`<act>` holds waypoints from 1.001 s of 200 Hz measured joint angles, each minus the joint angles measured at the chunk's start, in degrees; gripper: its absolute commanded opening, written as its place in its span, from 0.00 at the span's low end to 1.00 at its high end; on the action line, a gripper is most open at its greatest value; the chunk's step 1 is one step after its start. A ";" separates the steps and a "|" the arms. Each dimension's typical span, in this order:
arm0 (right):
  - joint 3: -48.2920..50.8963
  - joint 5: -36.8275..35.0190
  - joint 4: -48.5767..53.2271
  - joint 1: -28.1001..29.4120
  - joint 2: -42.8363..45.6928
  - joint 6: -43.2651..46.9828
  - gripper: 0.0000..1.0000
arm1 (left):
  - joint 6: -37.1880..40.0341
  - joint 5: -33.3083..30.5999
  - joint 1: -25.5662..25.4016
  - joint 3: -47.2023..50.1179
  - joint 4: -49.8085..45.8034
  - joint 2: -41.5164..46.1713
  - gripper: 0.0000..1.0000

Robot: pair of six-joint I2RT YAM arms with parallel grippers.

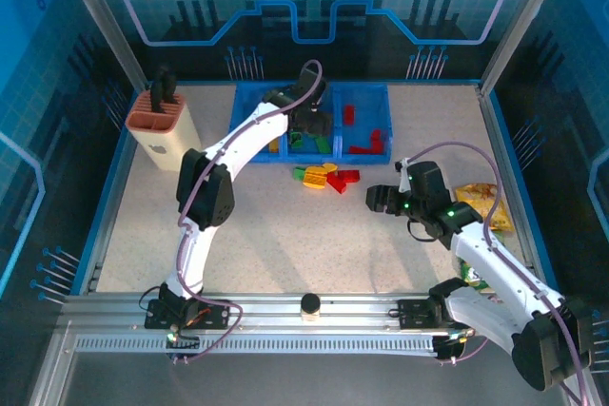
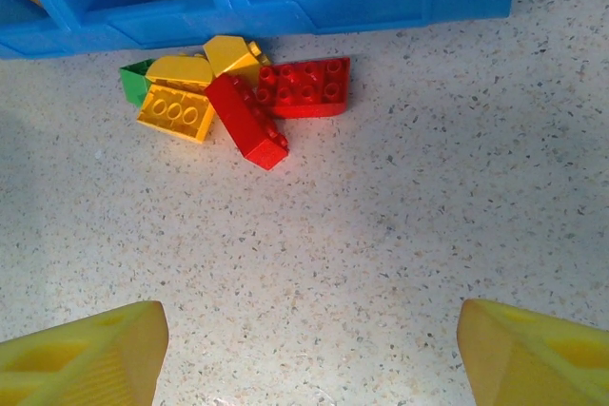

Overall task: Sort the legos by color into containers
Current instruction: Place the lego in the container.

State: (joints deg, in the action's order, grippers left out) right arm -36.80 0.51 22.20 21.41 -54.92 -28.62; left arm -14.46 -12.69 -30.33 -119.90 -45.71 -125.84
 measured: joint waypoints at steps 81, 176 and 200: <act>-8.31 -0.44 0.37 10.97 -12.04 3.78 0.81 | -0.20 -1.05 -2.51 21.22 10.16 25.27 0.83; -36.22 0.17 6.69 18.03 -44.22 19.65 0.75 | -8.15 -2.10 -3.23 65.72 17.97 55.95 0.82; -42.45 -1.44 10.12 18.45 -50.34 22.71 0.74 | -10.86 -2.10 -3.41 72.24 17.64 63.08 0.82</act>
State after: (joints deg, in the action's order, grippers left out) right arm -79.24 -0.93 32.32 39.86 -105.25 -5.91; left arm -25.32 -14.79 -33.74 -47.66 -28.08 -62.76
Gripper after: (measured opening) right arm 0.745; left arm 0.822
